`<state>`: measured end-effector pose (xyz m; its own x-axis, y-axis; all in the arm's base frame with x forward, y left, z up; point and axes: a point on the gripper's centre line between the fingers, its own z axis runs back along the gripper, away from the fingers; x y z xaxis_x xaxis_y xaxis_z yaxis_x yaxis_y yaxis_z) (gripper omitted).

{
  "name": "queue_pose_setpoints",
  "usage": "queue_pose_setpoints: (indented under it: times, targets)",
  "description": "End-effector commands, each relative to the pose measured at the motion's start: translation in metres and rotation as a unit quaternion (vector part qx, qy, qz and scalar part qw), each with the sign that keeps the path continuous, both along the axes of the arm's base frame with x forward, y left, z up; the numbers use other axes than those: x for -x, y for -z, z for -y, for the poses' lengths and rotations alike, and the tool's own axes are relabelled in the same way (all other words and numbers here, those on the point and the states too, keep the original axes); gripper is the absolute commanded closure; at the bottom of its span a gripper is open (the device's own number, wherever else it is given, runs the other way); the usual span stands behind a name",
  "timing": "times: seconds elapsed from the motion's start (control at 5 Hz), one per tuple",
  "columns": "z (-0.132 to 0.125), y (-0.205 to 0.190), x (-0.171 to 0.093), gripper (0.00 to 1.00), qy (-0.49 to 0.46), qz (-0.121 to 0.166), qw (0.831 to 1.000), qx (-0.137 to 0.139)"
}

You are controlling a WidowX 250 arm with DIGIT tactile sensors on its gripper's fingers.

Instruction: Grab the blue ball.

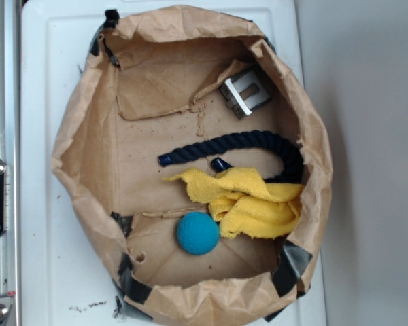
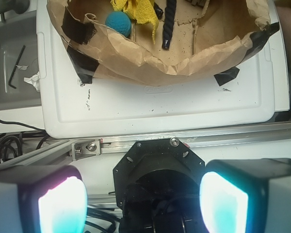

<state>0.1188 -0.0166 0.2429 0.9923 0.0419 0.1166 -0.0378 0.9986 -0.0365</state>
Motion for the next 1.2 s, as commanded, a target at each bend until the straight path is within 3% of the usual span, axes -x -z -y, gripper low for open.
queue_pose_setpoints:
  times: [0.0,0.8,1.0]
  targets:
    - [0.0,0.0,0.0,0.0,0.0,0.0,1.0,0.0]
    - [0.0,0.0,0.0,0.0,0.0,0.0,1.0,0.0]
    - [0.009,-0.003,-0.05,0.0,-0.049,0.042,0.997,0.039]
